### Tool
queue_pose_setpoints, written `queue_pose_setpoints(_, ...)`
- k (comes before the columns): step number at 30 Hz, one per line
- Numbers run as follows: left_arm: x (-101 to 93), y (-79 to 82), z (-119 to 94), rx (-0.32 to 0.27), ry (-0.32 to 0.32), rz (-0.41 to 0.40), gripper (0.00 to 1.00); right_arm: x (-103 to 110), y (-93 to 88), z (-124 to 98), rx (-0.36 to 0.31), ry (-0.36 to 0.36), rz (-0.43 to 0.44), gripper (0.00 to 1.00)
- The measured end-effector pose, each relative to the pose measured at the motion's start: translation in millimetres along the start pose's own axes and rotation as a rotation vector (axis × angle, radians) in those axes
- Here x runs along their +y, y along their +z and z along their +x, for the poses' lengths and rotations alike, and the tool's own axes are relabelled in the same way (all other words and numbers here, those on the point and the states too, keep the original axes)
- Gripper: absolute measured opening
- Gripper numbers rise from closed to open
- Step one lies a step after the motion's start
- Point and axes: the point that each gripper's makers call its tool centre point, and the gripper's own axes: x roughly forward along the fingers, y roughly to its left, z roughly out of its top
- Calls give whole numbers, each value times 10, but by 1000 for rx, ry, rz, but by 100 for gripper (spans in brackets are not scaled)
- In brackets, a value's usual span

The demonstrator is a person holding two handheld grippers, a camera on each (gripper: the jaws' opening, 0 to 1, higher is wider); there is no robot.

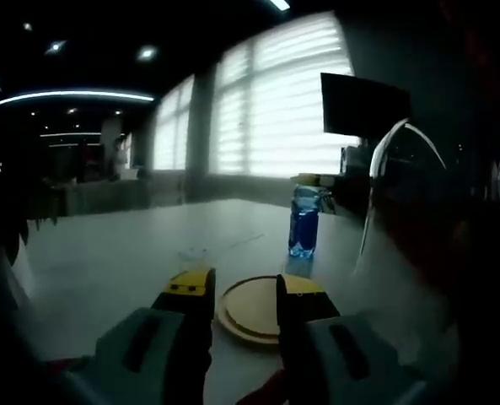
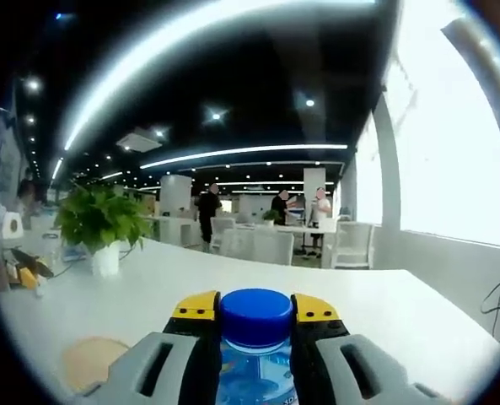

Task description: Open the cover put in the Mizone put the cover back on

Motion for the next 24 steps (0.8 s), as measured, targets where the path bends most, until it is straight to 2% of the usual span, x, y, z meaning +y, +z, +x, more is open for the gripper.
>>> queue_pose_setpoints(12,-8,30,-19,-7,0,9,23,47,10,21,8,15,17,23)
queue_pose_setpoints(24,-14,40,-24,-16,-10,-3,23,230,154,-11,-23,68,17,23)
